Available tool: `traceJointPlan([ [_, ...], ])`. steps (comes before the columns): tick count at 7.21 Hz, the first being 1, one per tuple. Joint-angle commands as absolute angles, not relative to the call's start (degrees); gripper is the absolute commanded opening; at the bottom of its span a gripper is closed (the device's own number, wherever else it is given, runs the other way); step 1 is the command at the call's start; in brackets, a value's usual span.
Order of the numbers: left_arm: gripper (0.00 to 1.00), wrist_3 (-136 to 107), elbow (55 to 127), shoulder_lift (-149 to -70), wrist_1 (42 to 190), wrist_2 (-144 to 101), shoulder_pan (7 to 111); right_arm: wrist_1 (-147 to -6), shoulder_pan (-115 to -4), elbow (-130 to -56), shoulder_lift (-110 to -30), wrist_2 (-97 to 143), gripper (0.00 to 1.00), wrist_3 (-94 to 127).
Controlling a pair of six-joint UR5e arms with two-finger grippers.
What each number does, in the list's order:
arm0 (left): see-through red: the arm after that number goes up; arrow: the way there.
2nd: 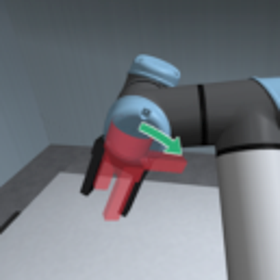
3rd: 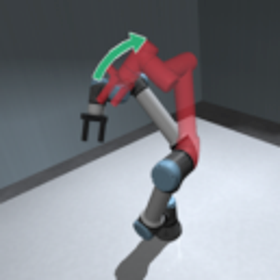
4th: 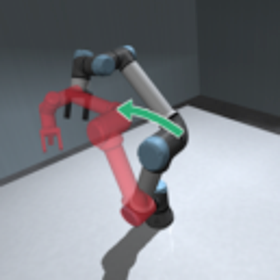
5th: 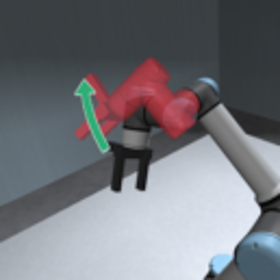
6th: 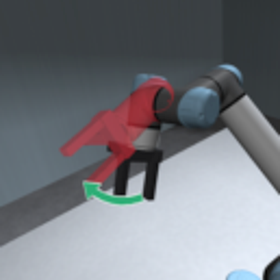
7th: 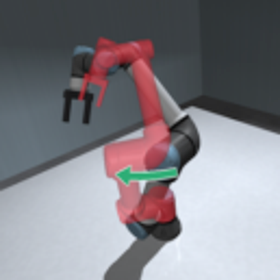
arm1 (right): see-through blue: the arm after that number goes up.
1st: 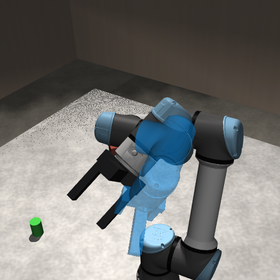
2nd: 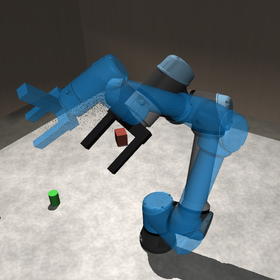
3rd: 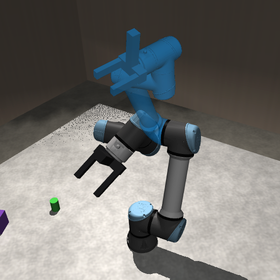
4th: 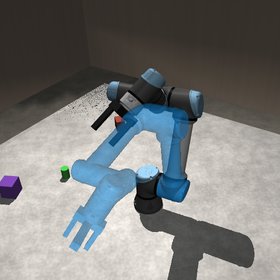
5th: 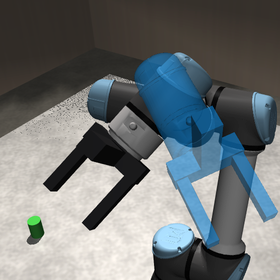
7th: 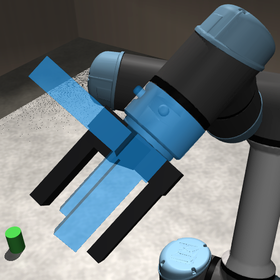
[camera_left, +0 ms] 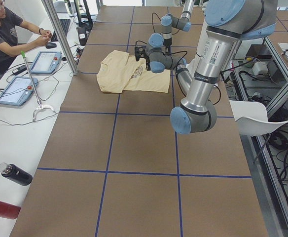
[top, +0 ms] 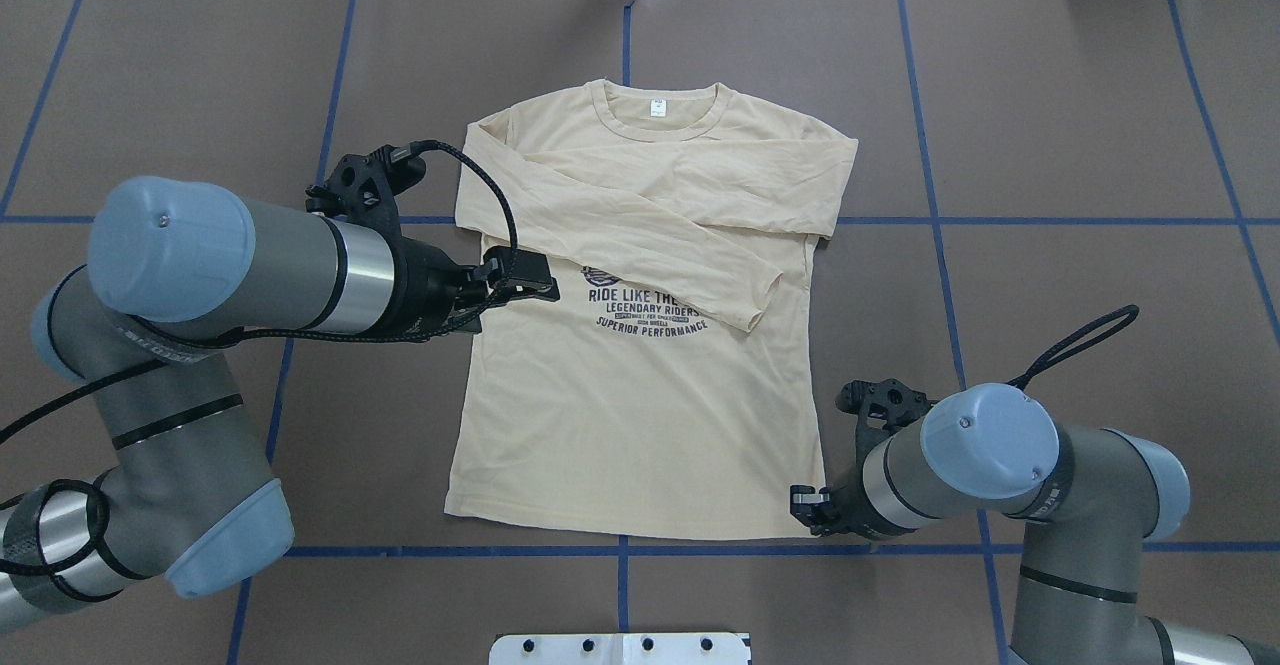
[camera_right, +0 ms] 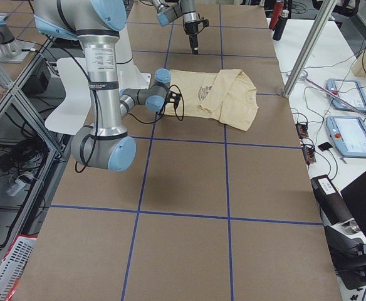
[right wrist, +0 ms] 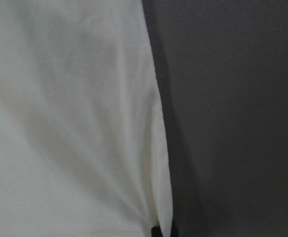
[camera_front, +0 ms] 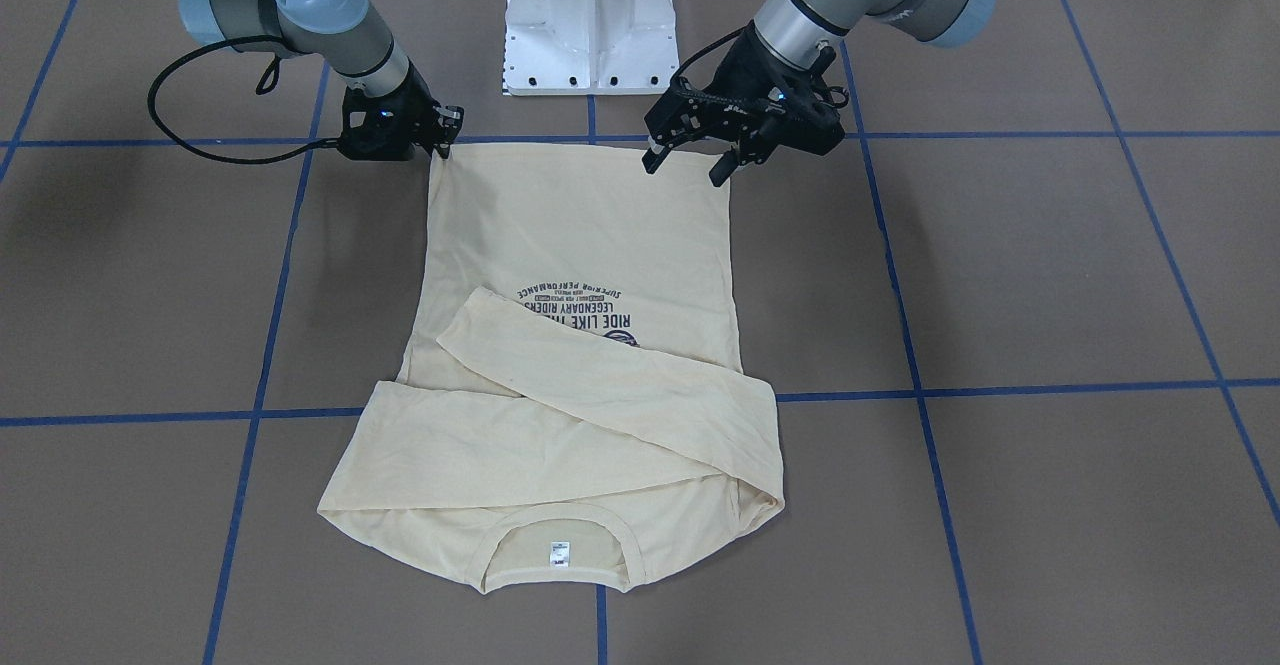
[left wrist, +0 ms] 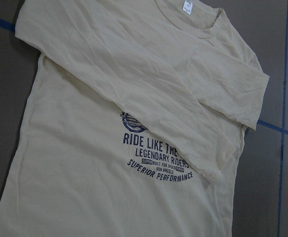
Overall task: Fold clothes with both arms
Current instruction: 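Lower both grippers to the hem corners nearest the robot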
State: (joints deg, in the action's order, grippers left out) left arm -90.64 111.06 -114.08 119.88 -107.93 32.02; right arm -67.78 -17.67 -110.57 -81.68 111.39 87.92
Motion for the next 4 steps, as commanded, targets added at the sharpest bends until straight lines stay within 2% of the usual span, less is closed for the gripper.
traceJointPlan([
  [1,1.00,-90.6,110.8,-114.1,119.9,-107.9,32.1,-67.8,-17.8,-110.9,-81.6,112.2,0.00,88.1],
  [4,1.00,-90.7,111.1,-113.5,119.8,-107.9,32.3,-67.7,-17.9,-112.8,-81.5,111.5,0.00,88.2],
])
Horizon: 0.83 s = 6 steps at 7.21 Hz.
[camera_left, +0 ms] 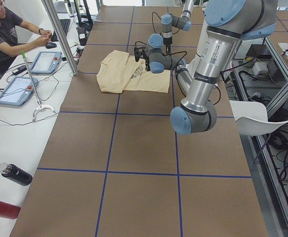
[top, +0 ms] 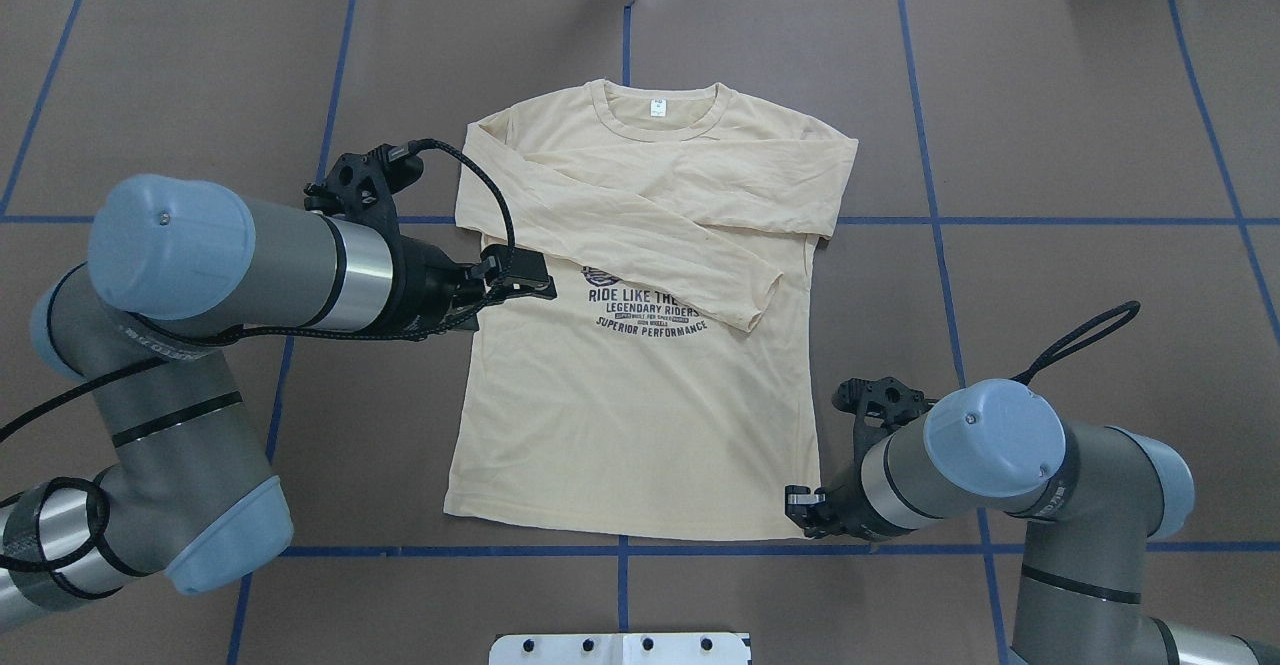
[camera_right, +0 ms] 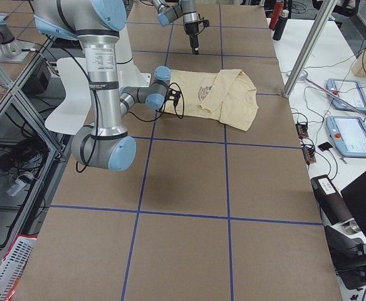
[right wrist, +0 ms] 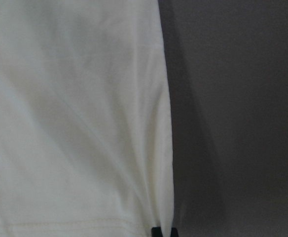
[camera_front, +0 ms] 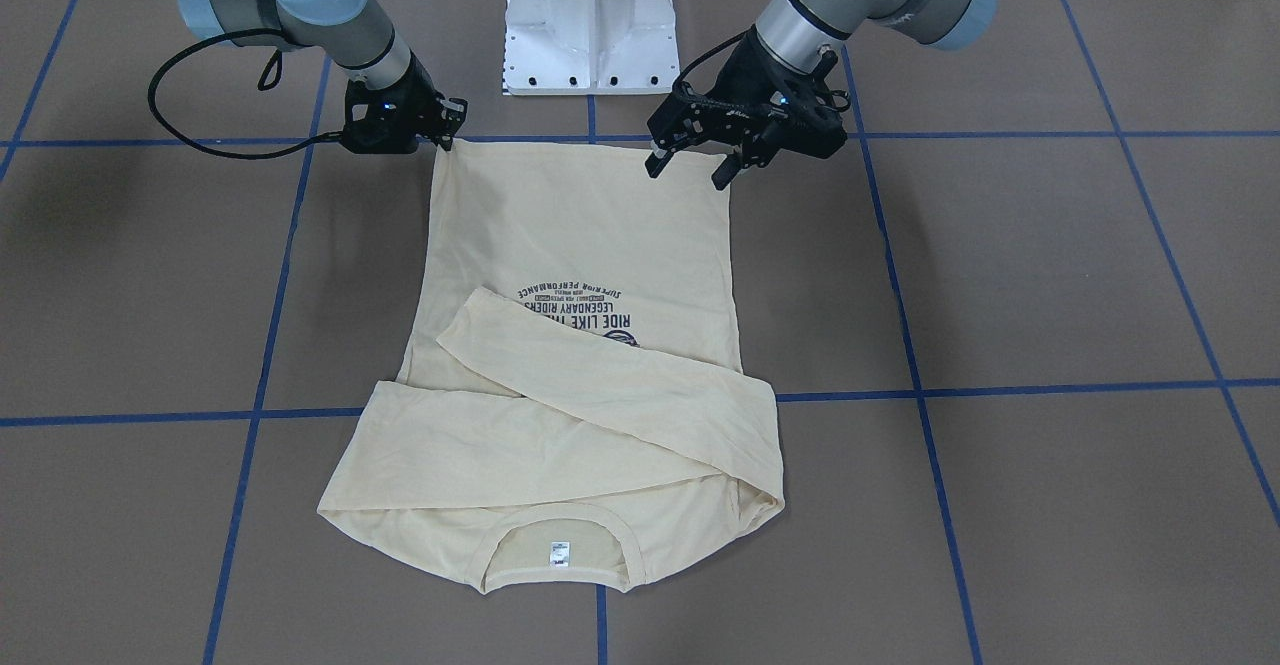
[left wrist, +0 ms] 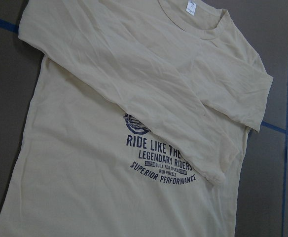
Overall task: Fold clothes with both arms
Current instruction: 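Lower both grippers to the hem corners nearest the robot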
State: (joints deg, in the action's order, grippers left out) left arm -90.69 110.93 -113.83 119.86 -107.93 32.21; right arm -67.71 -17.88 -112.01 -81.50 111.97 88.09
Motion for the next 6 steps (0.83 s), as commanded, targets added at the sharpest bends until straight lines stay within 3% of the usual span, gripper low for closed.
traceJointPlan([
  [1,1.00,-90.7,111.5,-111.4,119.2,-107.9,31.8,-67.6,-18.0,-112.9,-81.4,111.4,0.00,88.2],
  [6,1.00,-95.1,111.4,-105.4,119.4,-99.5,20.7,-67.5,-20.2,-115.7,-81.3,111.9,0.00,88.2],
])
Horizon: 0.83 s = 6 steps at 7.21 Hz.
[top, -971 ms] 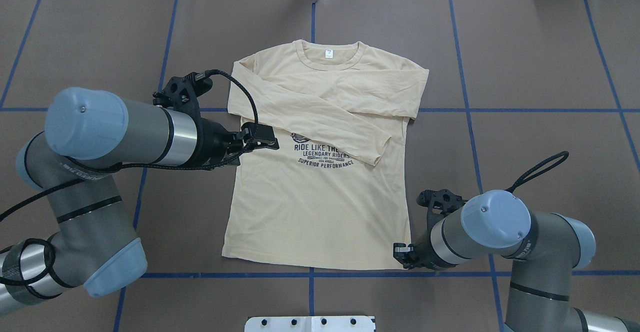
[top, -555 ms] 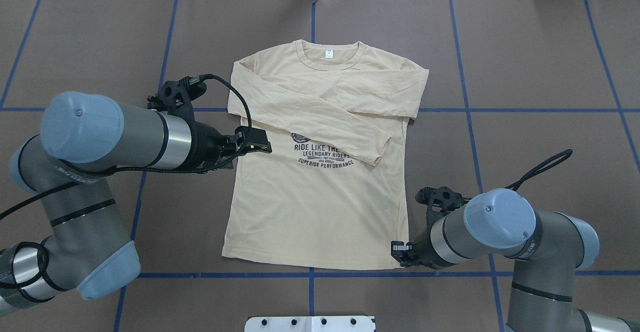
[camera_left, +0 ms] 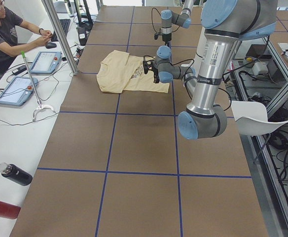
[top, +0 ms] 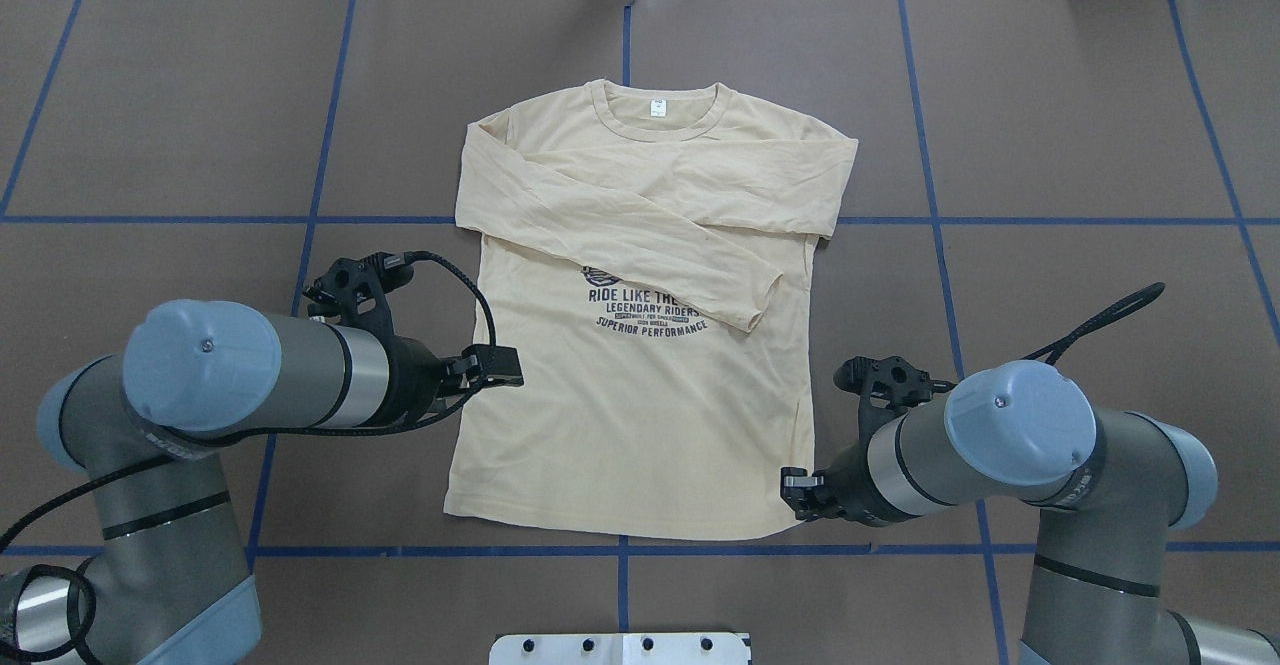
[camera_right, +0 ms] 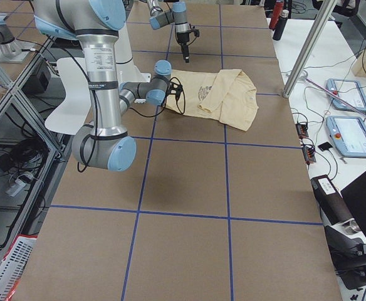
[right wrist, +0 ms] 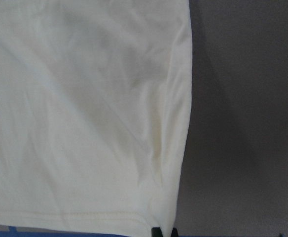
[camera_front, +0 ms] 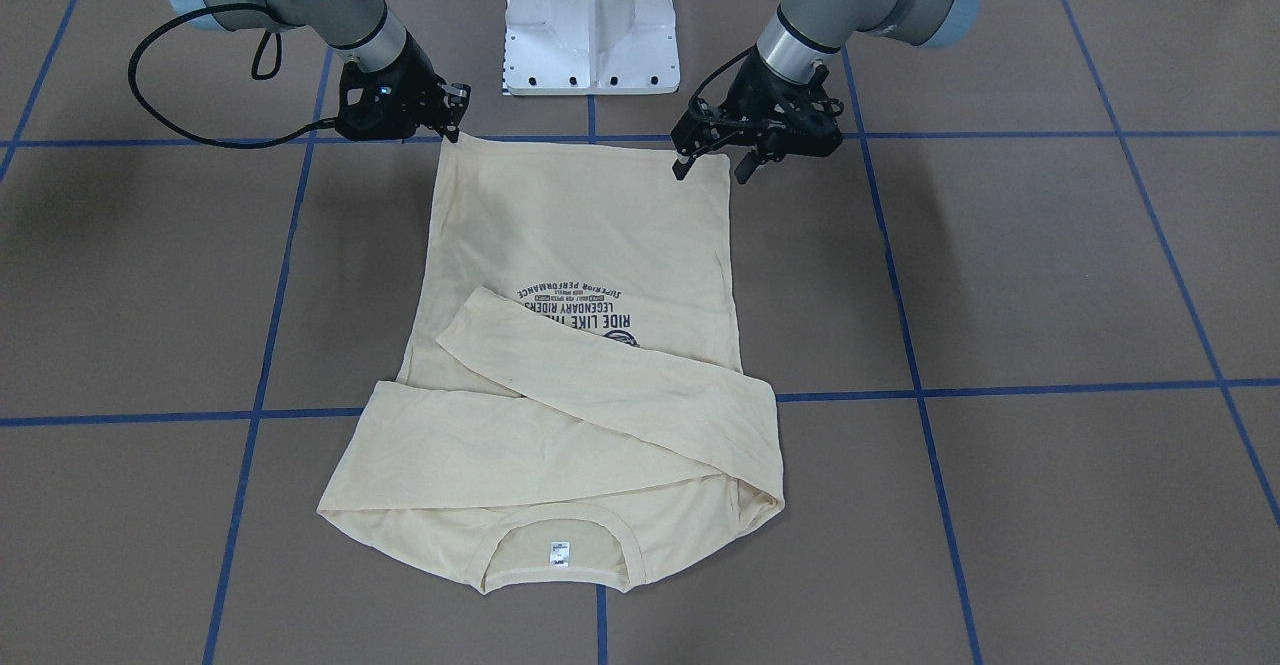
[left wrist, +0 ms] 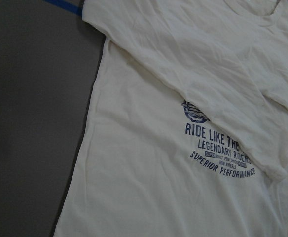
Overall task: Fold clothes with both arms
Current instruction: 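Lower both grippers to the hem corners nearest the robot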
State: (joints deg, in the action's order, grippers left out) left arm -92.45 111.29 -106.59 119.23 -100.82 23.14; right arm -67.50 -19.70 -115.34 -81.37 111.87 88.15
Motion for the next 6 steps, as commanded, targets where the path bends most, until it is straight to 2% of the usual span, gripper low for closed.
traceJointPlan([
  [1,0.99,-95.4,111.2,-105.2,119.2,-99.1,19.3,-67.5,-20.4,-115.7,-81.3,111.8,0.00,88.2],
  [6,0.96,-95.5,111.0,-103.0,114.8,-98.8,16.2,-67.4,-20.7,-115.6,-80.9,111.8,0.00,88.2],
])
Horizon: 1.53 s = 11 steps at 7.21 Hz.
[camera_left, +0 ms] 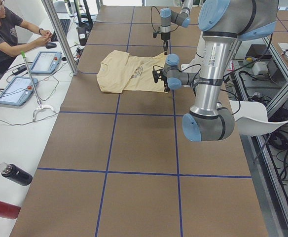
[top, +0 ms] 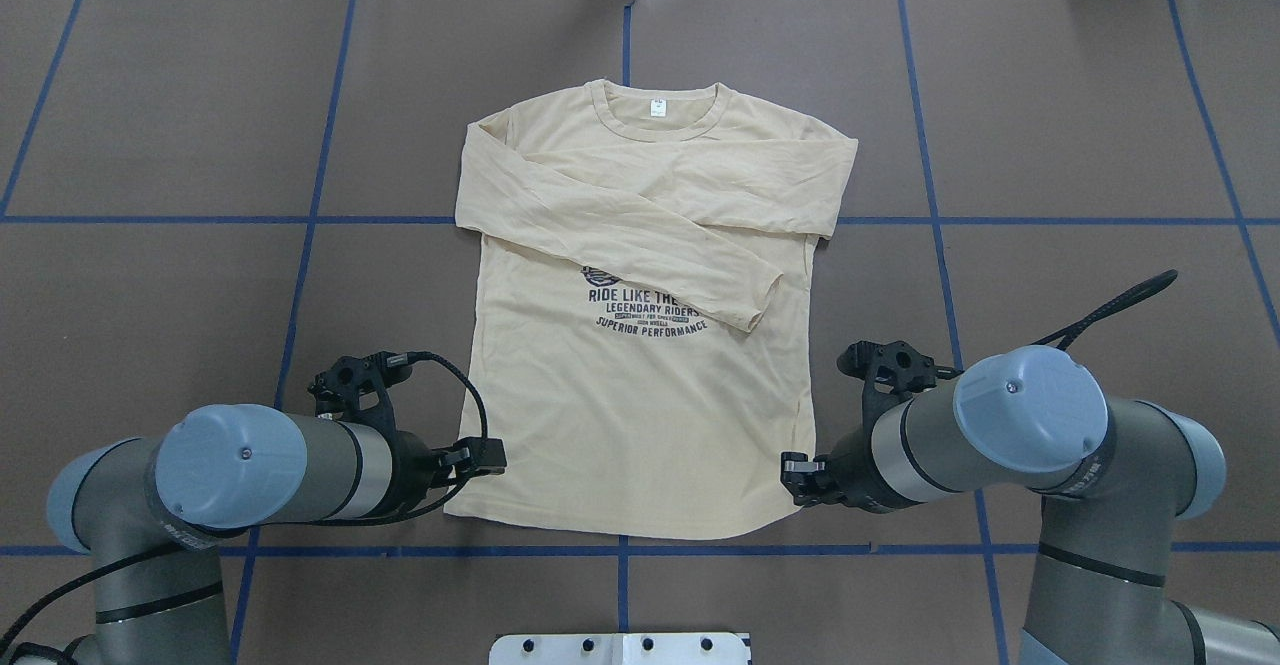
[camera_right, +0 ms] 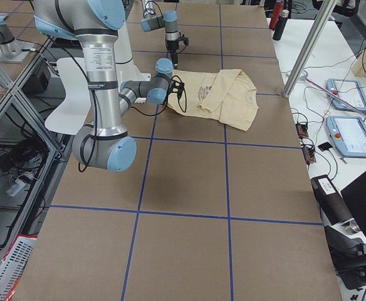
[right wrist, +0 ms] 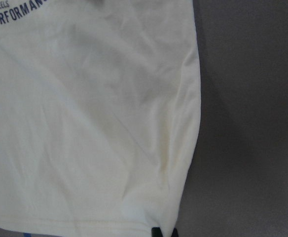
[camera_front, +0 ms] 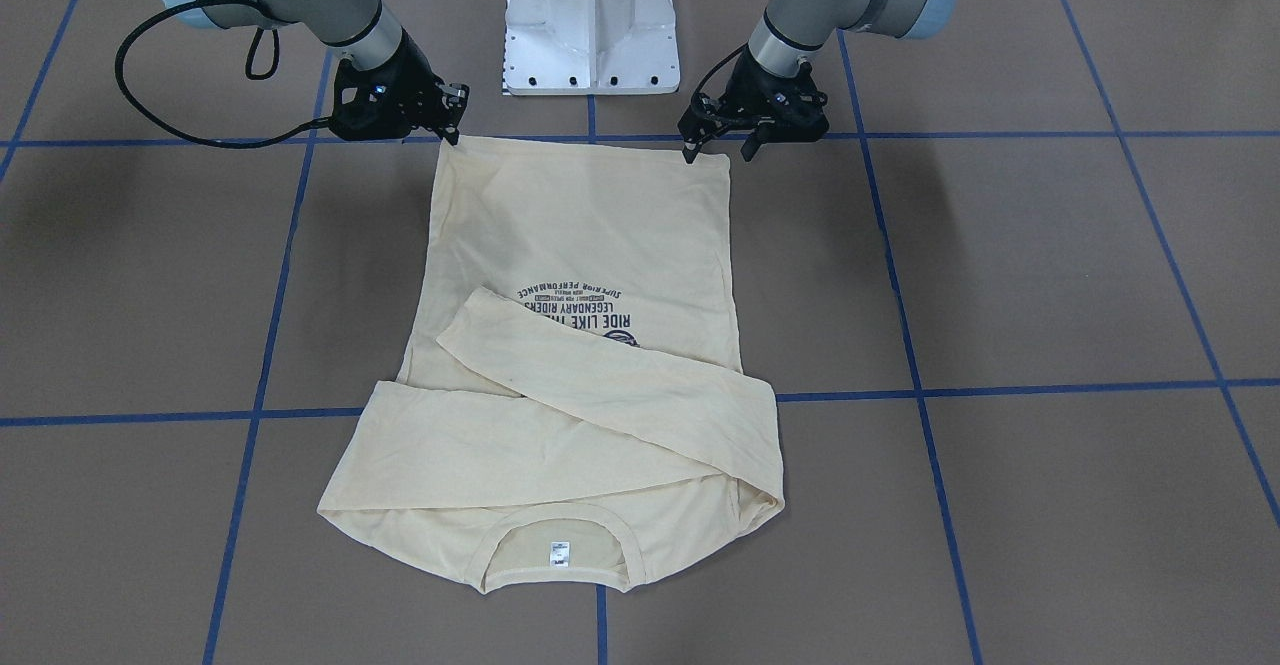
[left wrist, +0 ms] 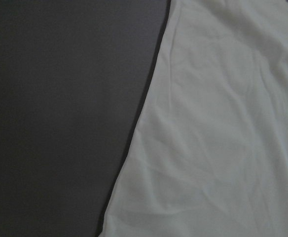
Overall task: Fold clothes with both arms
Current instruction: 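Lower both grippers to the hem corners nearest the robot, then grasp the hem corners with both grippers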
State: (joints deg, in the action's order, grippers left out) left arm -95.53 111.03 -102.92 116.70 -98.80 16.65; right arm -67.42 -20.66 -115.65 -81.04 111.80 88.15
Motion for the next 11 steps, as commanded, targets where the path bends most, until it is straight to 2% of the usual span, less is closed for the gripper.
traceJointPlan([
  [1,0.93,-95.5,110.9,-102.9,114.2,-98.8,16.1,-67.3,-20.7,-115.6,-80.9,111.8,0.00,88.2],
  [6,0.86,-95.4,109.8,-103.4,112.0,-98.8,14.7,-67.3,-21.4,-115.7,-80.9,112.1,0.00,88.2],
  [8,0.78,-95.5,109.6,-103.6,111.8,-98.7,14.7,-67.3,-22.0,-115.8,-80.9,112.5,0.00,88.2],
  [10,0.64,-95.4,109.6,-103.6,111.7,-98.7,14.8,-67.3,-22.4,-115.9,-80.9,113.0,0.00,88.2],
  [11,0.61,-95.4,109.6,-103.6,111.7,-98.6,14.8,-67.3,-22.5,-116.0,-81.0,113.1,0.00,88.2],
])
